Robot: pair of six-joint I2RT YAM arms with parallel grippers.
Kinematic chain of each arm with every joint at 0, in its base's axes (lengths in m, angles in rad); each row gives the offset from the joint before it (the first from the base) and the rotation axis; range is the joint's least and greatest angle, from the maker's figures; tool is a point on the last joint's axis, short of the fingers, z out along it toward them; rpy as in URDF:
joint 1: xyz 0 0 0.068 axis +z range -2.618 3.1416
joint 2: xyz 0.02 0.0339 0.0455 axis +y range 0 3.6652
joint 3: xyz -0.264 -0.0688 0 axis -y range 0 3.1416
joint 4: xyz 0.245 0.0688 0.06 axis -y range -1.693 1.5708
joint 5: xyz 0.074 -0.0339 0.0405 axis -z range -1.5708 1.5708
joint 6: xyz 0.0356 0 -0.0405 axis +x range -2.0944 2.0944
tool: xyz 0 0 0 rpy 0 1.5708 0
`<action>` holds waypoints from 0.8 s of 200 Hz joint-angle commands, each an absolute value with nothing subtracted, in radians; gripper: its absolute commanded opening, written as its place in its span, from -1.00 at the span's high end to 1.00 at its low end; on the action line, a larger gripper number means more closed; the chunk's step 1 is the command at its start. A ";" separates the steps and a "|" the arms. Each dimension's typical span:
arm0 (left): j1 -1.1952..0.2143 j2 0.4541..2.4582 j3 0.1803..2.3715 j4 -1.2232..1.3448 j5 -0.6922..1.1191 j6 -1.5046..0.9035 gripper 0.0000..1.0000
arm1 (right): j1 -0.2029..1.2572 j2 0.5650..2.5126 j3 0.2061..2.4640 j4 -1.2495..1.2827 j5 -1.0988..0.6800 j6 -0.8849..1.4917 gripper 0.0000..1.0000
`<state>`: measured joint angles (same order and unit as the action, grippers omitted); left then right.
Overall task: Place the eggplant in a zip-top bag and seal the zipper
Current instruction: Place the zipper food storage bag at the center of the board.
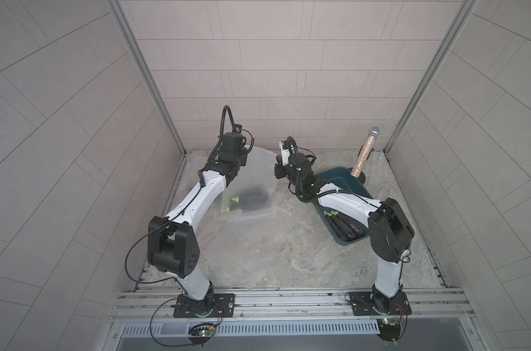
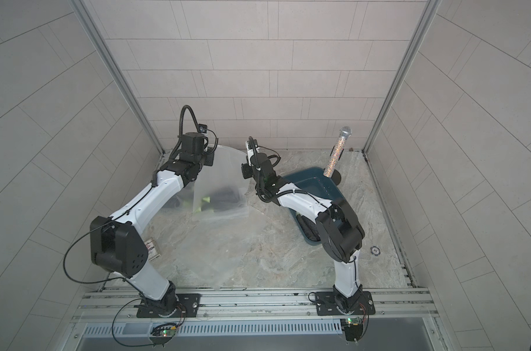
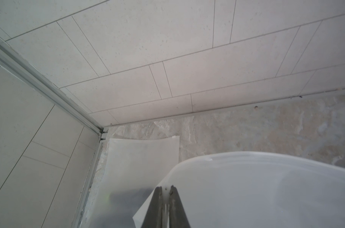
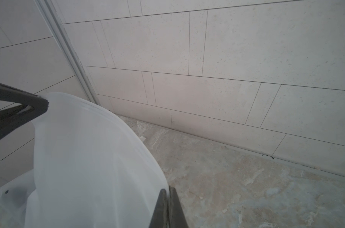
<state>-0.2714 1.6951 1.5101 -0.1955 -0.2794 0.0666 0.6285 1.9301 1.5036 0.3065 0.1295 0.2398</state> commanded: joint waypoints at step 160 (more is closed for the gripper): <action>-0.223 1.740 1.638 -0.297 -0.187 -0.096 -0.18 | 0.572 1.820 1.457 0.150 0.075 0.159 -0.30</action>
